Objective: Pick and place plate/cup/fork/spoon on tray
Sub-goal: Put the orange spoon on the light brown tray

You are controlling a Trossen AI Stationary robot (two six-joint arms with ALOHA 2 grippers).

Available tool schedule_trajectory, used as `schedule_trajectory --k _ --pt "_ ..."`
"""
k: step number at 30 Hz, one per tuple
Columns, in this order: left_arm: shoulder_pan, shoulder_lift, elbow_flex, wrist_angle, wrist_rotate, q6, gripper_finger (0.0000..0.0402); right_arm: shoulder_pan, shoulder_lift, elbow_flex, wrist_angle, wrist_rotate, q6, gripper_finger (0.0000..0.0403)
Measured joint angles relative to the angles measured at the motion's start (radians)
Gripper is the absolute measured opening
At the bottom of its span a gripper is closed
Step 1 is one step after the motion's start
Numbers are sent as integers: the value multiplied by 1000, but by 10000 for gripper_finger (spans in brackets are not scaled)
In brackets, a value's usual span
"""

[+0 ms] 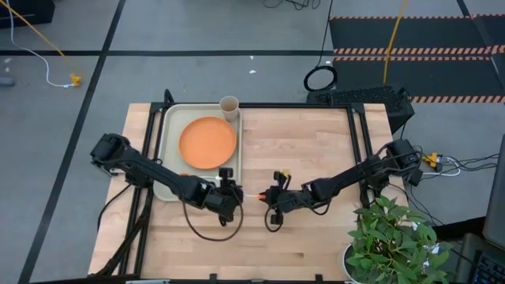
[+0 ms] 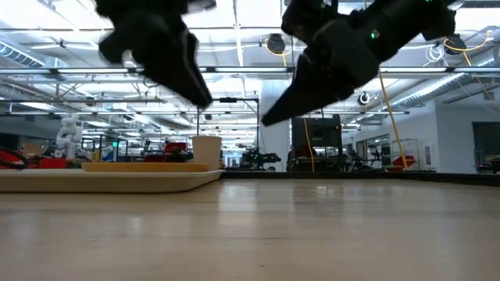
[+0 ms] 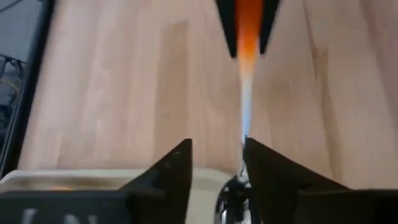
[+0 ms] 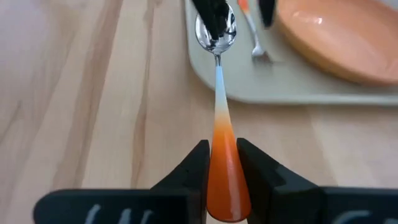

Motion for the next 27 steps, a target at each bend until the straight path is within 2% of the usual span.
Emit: schedule_trajectory --k 4,8,11,15,18,21,27 --pt "-2 -114 1 2 0 -115 180 -13 -44 0 -5 1 -53 45" --pt "-10 -243 2 -29 -50 -301 178 -28 -101 0 -32 17 -120 46" --pt "-51 -321 2 -61 -136 -395 166 -29 -153 0 -22 101 -182 46" --pt "-120 -401 2 -29 -308 -396 148 -28 -211 0 32 242 -283 46" --pt "-164 -413 2 -9 -446 -391 137 -28 -235 0 107 298 -340 46" --pt "-194 -398 2 9 -536 -392 132 -28 -239 0 189 331 -357 46" --pt "-197 -287 -2 158 -575 -333 132 -28 -239 0 288 344 -378 46"
